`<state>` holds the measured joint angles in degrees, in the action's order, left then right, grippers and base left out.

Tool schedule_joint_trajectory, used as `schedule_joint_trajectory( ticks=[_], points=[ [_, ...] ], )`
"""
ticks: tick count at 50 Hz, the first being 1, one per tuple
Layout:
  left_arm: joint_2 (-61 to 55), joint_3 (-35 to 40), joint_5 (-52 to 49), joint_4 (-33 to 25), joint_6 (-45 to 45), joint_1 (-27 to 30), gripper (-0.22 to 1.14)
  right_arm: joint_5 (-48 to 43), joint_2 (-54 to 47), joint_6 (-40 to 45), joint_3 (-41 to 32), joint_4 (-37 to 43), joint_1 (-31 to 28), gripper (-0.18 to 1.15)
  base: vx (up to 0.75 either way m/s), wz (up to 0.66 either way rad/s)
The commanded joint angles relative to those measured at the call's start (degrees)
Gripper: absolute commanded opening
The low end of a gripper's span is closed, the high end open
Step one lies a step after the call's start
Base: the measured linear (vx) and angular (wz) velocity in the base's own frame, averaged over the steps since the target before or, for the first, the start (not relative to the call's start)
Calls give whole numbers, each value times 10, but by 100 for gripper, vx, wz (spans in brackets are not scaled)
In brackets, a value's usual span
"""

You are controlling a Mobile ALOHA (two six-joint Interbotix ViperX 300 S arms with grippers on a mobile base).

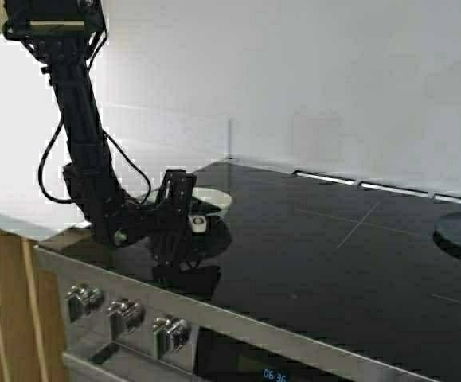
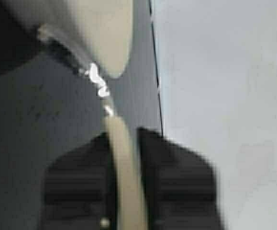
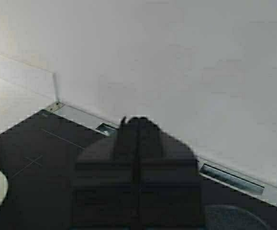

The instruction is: Wash the pan

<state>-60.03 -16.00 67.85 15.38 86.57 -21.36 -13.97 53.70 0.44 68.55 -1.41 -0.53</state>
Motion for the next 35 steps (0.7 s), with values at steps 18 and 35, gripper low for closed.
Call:
schedule_joint_trajectory(
  ticks=[18,35],
  points=[
    [53,-32,10,-17,1,-4,2,-3,-4,0,-6,-1,-1,6,0,0],
    [147,-105,10,-17,-10,-3,3,-4,-4,1,-7,-1,-1,6,0,1]
  ],
)
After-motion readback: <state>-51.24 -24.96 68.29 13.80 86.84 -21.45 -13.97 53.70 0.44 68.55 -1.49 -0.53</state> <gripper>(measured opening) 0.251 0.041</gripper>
